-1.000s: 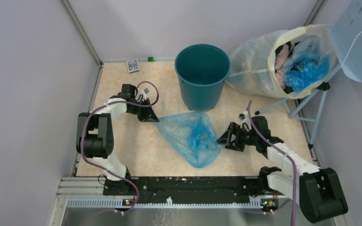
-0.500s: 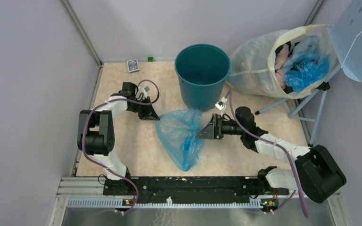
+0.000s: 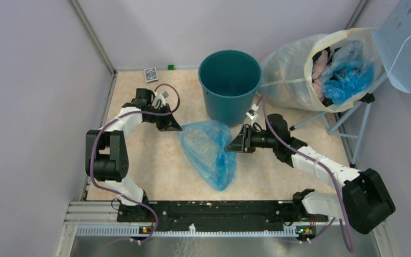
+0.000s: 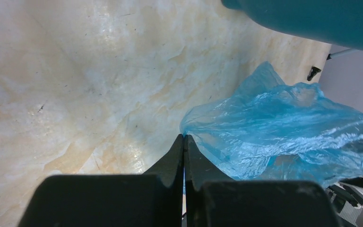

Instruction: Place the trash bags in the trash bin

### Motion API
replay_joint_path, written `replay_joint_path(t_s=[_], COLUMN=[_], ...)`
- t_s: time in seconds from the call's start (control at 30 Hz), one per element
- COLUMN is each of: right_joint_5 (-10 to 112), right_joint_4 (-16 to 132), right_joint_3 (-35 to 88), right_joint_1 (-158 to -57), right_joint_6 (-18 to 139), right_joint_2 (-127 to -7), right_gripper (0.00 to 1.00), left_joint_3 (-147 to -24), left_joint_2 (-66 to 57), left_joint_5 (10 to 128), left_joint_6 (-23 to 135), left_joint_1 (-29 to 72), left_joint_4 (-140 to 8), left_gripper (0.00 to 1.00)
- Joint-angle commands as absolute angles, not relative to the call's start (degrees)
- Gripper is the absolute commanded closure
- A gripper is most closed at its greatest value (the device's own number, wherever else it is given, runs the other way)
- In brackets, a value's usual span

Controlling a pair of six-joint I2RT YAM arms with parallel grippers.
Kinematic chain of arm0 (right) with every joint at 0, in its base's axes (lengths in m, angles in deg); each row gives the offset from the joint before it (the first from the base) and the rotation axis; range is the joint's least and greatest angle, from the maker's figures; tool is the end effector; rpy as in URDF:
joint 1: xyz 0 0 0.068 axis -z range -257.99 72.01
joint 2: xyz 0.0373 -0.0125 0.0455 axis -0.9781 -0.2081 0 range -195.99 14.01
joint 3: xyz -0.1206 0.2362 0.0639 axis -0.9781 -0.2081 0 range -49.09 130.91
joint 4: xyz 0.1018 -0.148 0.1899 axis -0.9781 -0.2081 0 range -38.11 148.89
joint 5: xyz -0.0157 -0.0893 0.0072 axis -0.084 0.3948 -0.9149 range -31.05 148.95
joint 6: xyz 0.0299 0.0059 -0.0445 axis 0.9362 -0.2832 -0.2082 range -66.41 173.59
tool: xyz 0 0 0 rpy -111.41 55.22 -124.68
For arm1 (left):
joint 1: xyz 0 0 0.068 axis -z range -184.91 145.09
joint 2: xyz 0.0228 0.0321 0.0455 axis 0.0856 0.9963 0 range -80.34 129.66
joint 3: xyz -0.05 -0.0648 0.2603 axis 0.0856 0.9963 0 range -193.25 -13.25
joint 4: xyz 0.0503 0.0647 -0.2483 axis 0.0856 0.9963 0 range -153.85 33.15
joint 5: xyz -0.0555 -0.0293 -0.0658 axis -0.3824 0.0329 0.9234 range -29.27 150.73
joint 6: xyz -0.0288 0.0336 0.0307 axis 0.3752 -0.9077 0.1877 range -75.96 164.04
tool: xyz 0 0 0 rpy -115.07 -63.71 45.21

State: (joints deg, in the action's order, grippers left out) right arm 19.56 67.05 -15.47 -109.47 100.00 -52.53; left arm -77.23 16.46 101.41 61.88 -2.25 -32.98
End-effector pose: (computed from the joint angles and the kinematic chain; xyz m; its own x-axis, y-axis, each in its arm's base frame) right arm 0.1975 0.1473 0.2304 -0.8945 0.1085 -0.4337 -0.3585 0.4053 0.8410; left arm 0.3331 -0.0387 0.2028 -0.9516 -0.1883 -0.2430 0.0340 0.7210 -0.6921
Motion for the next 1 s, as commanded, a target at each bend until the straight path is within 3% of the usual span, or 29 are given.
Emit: replay_joint_path(t_s=[0.0,0.07,0.43,0.67,0.8,0.97], right_joint_5=[21.98,22.16,28.98,57.42,55.57,52.69], right_joint_4=[65.79,63.87,42.95,18.80,17.87,19.52], right_joint_3=[-9.81,-7.87,5.77,13.29,15.45,18.35], right_joint_1=[-110.07,-110.07,-110.04,-109.89,-110.04,-113.45], right_joint_6=[100.33,99.78,92.36,88.75,84.18,81.24], right_joint_2=[-53.91,-53.32,-43.57,-42.92,-47.50,-53.18], right_gripper=[0.84,0.92,1.00,1.00,1.00,1.00], left_joint_3=[-79.05,-79.05,-79.33,-80.05,-75.91,-66.01], left_joint_2=[13.55,13.10,13.68,9.16,0.94,-11.26], left_joint_5=[104.01,103.95,103.03,103.93,106.79,107.24], left_joint_6=[62.58,62.43,61.72,60.93,66.42,80.32], left_joint_1=[-2.45,-2.45,-4.15,-7.81,-4.28,1.53], left_joint_4=[-33.94,-33.88,-33.43,-30.09,-32.17,-47.05], left_gripper=[0.99,0.99,0.99,1.00,1.00,1.00])
